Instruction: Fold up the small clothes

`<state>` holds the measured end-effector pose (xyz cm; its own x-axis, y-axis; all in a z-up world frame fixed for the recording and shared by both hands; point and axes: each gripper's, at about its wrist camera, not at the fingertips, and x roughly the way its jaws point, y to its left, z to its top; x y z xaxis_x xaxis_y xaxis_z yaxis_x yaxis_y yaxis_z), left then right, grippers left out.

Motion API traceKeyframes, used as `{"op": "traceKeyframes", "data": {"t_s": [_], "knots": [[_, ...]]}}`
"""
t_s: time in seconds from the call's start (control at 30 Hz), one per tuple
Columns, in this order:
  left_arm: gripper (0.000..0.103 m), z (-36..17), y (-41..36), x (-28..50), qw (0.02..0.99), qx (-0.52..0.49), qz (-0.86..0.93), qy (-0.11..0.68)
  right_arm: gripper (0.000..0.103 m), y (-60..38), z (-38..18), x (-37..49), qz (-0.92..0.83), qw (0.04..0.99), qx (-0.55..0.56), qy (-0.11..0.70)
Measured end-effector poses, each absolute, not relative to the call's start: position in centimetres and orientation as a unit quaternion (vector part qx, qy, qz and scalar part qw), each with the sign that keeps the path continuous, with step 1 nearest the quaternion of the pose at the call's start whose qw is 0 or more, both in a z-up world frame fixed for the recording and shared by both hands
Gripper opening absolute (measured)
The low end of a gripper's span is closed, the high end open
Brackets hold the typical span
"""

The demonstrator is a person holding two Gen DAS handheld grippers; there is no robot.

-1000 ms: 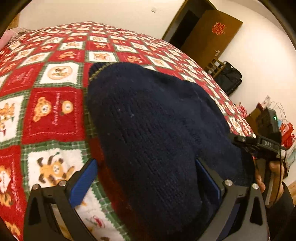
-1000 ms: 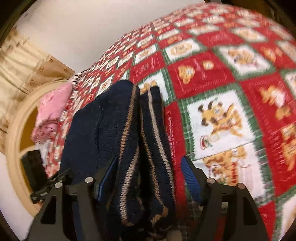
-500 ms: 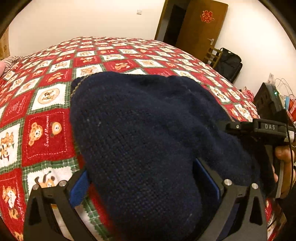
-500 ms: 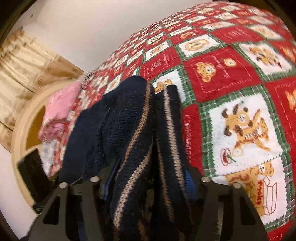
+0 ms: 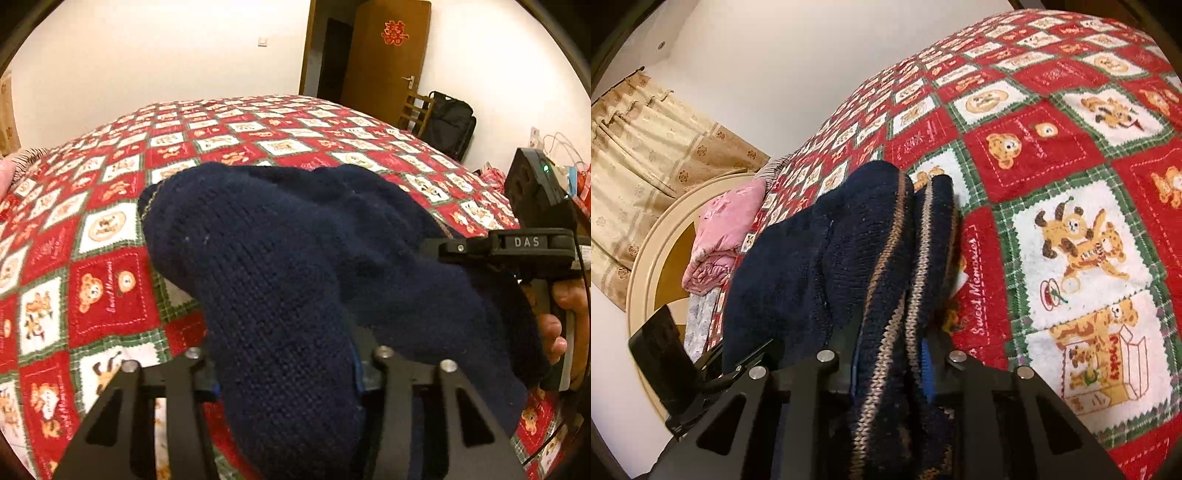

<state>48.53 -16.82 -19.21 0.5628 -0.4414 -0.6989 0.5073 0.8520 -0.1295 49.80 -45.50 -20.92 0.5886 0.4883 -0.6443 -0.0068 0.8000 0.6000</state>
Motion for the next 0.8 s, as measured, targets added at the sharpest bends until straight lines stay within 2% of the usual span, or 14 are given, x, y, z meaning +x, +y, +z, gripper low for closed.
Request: {"op": "traceKeyframes", "data": {"t_s": [0.2, 0.8], "knots": [[0.043, -17.6, -15.9, 47.1, 0.889, 0.028, -0.262, 0.375, 0.019, -44.7, -18.9, 48.4, 0.148, 0.852, 0.283, 0.414], [0.042, -11.6, -8.6, 39.2, 0.915, -0.012, -0.231, 0.331, 0.018, -36.8, -14.1, 43.4, 0.228, 0.842, 0.291, 0.392]]}}
